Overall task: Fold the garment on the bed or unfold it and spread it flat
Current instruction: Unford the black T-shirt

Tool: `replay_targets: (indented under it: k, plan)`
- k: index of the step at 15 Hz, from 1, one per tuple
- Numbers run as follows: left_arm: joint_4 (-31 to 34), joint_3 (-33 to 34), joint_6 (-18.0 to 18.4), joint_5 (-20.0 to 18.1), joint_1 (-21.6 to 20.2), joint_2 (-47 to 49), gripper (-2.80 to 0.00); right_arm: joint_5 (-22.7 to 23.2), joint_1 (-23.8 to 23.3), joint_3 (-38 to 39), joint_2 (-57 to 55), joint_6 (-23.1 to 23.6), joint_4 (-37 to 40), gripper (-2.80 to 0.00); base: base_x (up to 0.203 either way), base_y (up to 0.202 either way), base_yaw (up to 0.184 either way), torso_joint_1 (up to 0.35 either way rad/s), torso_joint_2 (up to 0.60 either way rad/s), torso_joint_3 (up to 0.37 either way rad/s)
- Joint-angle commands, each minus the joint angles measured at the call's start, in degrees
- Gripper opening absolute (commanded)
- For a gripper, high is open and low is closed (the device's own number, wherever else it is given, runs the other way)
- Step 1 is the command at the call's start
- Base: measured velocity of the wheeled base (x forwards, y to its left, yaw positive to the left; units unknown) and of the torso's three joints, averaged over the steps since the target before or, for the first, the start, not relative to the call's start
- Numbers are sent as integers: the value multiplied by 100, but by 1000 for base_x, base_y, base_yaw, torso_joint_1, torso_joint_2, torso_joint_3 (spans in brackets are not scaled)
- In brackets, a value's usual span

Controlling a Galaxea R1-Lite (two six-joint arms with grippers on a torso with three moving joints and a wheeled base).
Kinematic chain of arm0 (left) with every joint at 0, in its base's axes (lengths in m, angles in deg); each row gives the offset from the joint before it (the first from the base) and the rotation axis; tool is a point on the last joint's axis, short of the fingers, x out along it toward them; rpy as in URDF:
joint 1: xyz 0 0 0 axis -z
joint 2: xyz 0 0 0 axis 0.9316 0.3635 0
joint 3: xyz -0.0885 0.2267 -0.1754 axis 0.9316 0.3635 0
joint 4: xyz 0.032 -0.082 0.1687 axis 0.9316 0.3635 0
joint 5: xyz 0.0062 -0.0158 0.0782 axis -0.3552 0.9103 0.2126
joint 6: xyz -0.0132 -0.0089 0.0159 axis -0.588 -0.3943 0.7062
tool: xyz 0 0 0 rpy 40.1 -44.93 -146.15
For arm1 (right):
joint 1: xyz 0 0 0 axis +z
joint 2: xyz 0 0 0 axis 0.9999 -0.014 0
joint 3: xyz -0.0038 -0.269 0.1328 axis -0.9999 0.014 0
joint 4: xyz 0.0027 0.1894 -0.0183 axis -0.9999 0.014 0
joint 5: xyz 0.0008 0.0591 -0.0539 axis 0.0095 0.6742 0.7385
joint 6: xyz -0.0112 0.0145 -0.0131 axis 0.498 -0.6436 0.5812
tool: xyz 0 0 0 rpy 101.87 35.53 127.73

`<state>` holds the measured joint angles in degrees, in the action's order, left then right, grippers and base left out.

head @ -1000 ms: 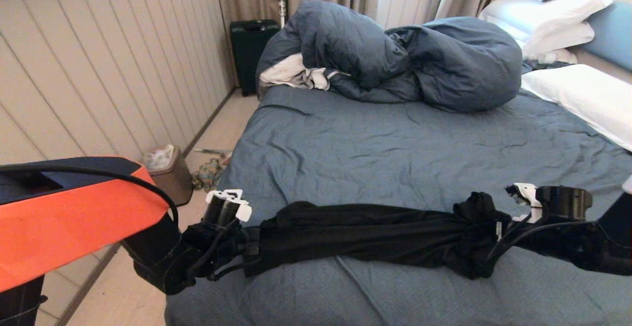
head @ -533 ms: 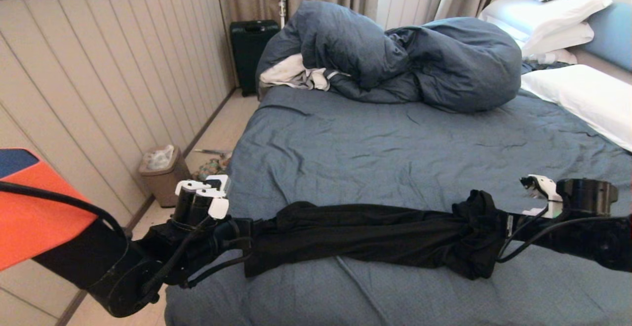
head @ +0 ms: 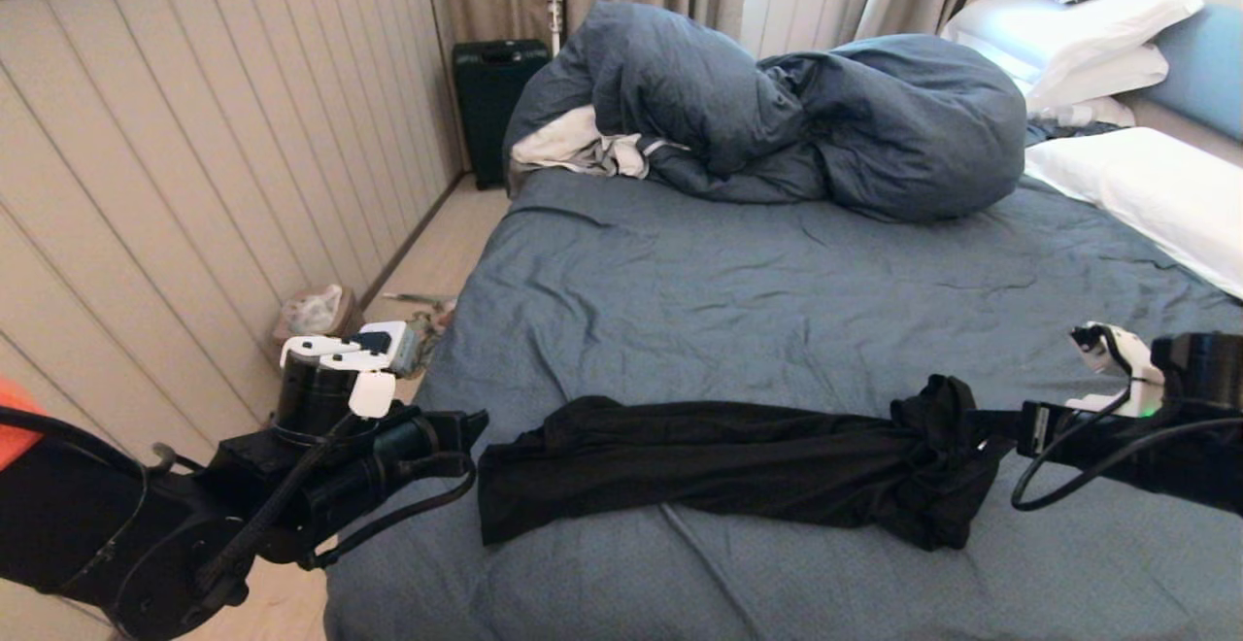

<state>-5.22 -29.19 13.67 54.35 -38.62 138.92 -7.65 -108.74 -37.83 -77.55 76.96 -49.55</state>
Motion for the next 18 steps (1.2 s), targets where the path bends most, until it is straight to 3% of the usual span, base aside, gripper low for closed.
replay_targets:
  k: [1, 4, 6, 12, 13, 18]
  plan:
    - [-6, 6, -14, 0, -18, -110, -280, 41, 14, 71, 321, -18, 68, -280, 0, 0, 0, 0, 0, 0]
    - [25, 58, -22, 0, -16, -46, -280, -26, 448, 148, 91, -8, 396, -280, 0, 0, 0, 0, 0, 0]
    - [28, 58, -22, 0, -9, -6, -280, -312, 510, 3, -190, -37, 392, -280, 0, 0, 0, 0, 0, 0]
    - [19, 76, -22, 0, -9, 154, -280, -479, 952, 332, -235, 16, 387, -280, 0, 0, 0, 0, 0, 0]
    - [19, 76, -19, 0, -9, 160, -280, -512, 952, 315, -252, 25, 387, 0, 0, 0, 0, 0, 0, 0]
    - [-45, 63, -21, 6, -9, 448, -280, -611, 1003, 421, -453, 364, 387, 0, 0, 0, 0, 0, 0, 0]
